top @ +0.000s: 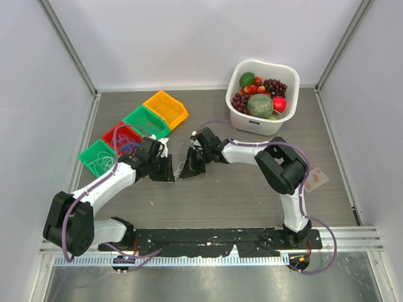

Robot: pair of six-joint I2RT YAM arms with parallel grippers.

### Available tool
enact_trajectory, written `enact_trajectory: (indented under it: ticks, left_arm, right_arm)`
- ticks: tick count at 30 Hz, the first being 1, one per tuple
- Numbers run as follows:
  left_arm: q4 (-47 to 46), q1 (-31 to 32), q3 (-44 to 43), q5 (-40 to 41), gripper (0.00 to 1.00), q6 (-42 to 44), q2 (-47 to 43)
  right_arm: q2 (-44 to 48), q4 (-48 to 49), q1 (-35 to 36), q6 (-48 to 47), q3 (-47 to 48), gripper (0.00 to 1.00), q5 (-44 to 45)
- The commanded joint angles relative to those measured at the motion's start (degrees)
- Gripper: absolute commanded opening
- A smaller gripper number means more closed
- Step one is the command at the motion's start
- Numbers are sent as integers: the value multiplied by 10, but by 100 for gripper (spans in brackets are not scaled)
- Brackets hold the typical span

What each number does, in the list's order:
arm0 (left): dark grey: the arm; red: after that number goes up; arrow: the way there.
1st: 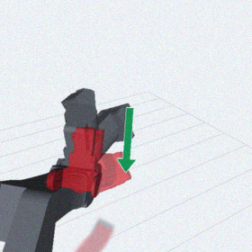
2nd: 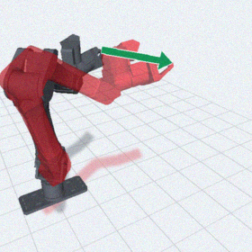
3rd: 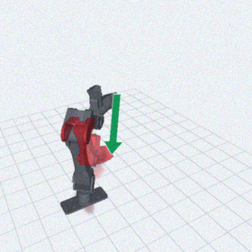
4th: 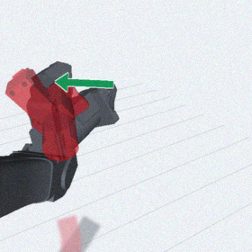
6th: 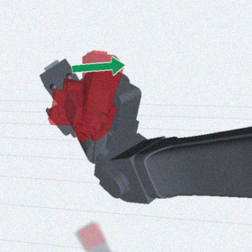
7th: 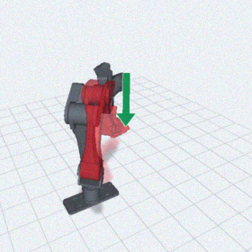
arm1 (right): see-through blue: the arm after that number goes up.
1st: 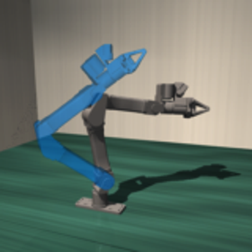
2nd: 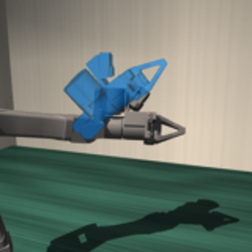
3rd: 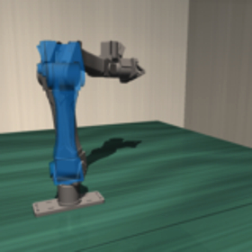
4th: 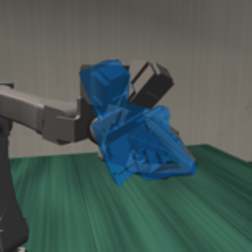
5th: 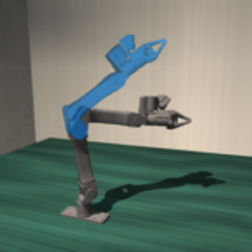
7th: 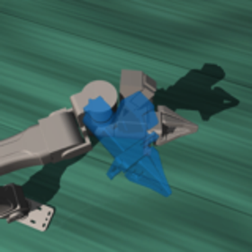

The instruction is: Untangle the cables

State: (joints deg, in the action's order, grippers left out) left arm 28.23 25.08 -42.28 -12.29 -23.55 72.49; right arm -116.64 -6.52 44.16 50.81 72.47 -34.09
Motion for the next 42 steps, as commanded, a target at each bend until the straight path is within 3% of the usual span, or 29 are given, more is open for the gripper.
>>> enact_trajectory:
  ticks: [1, 3, 7, 12, 16, 21, 25, 29, 31, 34, 42]
  left_arm:
    - [-16, 10, -10, 66, 39, 23, -5]
    - [-22, 19, -15, 72, 43, 37, -1]
    - [-39, 32, -18, 52, 42, 70, 20]
    - [-11, 42, -39, 102, 47, 84, 44]
    - [52, 42, -78, 152, 59, 4, 58]
    - [46, 40, -62, 160, 59, -131, 10]
    - [42, 23, -43, 126, 47, -243, -4]
    - [65, -12, -43, 89, 53, -308, 19]
    - [51, -41, -29, 66, 60, -338, 24]
    - [32, -65, -6, 44, 62, -388, 30]
    - [-87, -79, 40, -32, 54, -475, 79]
  right_arm:
    - [29, 7, -2, 20, 0, 1, -13]
    - [27, 11, -2, 24, 2, 1, -18]
    - [26, 18, -3, 29, 1, 1, -22]
    - [26, 20, -3, 29, 1, 1, -26]
    - [27, 19, -5, 25, -2, 1, -23]
    - [29, 16, -7, 22, -3, 1, -21]
    - [28, 15, -9, 18, -1, 1, -21]
    - [30, 13, -10, 17, 1, 1, -19]
    - [31, 13, -9, 14, -2, 1, -19]
    - [33, 13, -9, 13, -3, 1, -19]
    - [34, 13, -10, 14, -1, 1, -17]
